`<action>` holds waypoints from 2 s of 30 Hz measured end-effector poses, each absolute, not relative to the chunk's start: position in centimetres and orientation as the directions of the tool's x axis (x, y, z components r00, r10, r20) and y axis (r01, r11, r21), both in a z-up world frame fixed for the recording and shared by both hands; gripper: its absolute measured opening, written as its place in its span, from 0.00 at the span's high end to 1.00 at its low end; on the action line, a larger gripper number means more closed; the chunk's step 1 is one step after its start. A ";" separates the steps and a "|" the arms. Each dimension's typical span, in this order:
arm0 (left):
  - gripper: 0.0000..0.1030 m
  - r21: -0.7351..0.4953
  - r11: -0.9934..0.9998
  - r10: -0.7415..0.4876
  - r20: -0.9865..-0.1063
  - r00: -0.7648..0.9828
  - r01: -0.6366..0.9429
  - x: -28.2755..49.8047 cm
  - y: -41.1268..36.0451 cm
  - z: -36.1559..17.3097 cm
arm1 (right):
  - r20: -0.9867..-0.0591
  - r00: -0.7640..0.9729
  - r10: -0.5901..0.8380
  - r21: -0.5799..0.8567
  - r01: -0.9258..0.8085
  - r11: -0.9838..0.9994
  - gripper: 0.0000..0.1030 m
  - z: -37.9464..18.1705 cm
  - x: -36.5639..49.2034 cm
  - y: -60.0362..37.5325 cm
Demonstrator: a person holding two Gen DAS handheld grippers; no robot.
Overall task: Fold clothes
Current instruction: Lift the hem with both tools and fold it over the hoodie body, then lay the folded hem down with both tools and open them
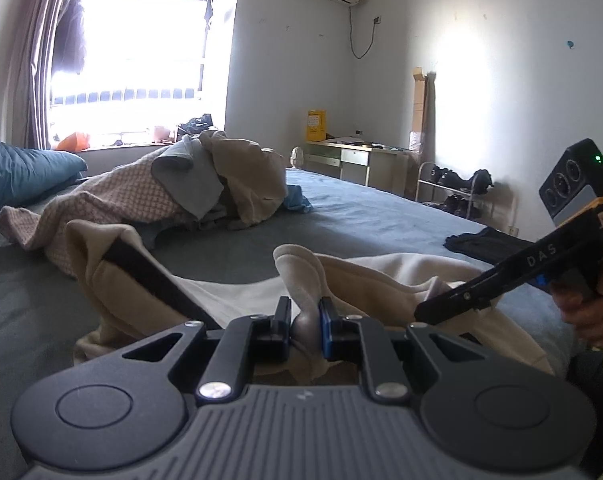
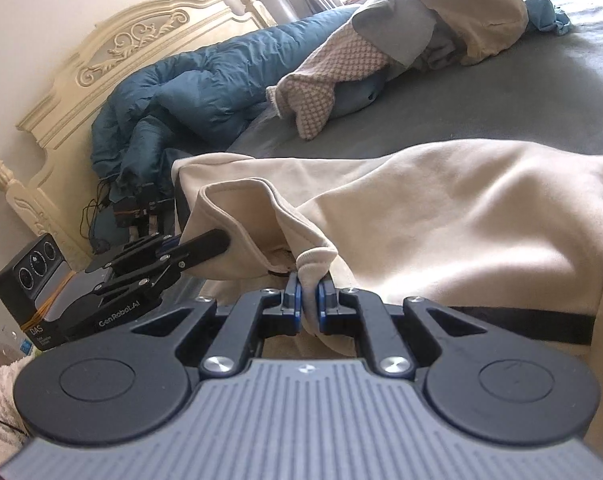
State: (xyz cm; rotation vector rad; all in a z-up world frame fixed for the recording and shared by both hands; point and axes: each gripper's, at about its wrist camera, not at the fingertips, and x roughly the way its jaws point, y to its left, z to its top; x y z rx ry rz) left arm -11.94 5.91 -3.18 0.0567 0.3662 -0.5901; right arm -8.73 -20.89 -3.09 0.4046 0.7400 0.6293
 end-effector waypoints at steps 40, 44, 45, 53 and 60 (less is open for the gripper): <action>0.66 -0.116 0.819 -0.529 -0.531 0.662 0.562 -18.8 8.1 -9.5 | -0.546 0.605 0.579 0.166 -0.599 0.783 0.81 -6.9 -17.8 -18.3; 0.64 -0.288 0.821 -0.562 -0.559 0.610 0.492 -18.8 10.2 -10.0 | -0.585 0.590 0.556 0.067 -0.648 0.759 0.74 -7.7 -19.3 -17.5; 0.62 -0.324 0.821 -0.567 -0.560 0.605 0.470 -18.8 10.7 -10.0 | -0.590 0.586 0.556 0.059 -0.655 0.753 0.71 -7.9 -19.8 -17.5; 0.41 -0.621 0.711 -0.669 -0.453 0.589 0.330 -16.8 13.7 -9.2 | -0.449 0.526 0.722 0.592 -0.430 0.682 0.61 -8.3 -19.5 -24.8; 0.42 -0.785 0.604 -0.701 -0.441 0.561 0.137 -13.5 14.2 -11.7 | -0.244 0.576 0.780 0.957 0.014 0.289 0.58 -13.7 -18.1 -30.1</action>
